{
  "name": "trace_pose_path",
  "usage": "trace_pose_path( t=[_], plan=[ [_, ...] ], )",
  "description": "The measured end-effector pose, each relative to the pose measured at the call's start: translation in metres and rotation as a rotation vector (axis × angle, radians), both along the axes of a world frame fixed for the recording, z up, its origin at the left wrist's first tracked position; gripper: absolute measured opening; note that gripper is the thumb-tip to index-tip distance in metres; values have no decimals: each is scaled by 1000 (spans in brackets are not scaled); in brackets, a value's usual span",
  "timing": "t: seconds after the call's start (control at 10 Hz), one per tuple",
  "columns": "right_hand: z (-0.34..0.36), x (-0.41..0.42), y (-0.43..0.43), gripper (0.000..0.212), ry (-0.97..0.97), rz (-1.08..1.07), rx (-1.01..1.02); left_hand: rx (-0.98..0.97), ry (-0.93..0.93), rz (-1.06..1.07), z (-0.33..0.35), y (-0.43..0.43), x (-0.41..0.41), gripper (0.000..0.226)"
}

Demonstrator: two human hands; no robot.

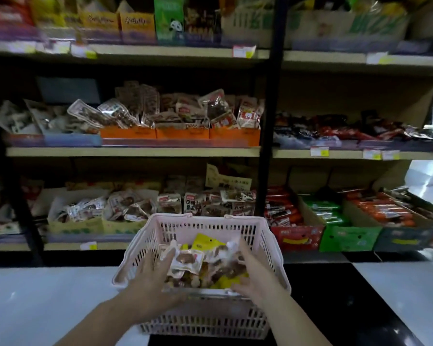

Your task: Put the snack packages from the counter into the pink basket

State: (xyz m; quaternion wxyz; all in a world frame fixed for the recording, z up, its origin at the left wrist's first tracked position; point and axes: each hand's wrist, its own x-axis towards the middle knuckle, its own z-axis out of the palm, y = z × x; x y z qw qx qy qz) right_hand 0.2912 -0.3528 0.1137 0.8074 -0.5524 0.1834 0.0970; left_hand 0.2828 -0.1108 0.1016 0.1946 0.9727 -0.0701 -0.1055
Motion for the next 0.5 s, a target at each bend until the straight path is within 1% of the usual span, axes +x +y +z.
trace_pose_path(
  t=[0.1,0.2,0.3,0.4,0.5],
  plan=[
    [-32,-11,-6,79,-92,-66,-132,168,-145,-51,-39,10,-29,89],
    [-50,-16,-8,87,-224,11,-571,245,-355,-19,-68,14,-37,77],
    [-52,-20,-9,80,-346,177,-990,348,-525,-39,-69,12,-35,71],
    [-26,-21,-9,83,-398,510,-1485,431,-624,-110,-36,13,-23,71],
    [6,-29,-10,92,-424,664,-1834,444,-675,-134,11,17,-14,71]
  ],
)
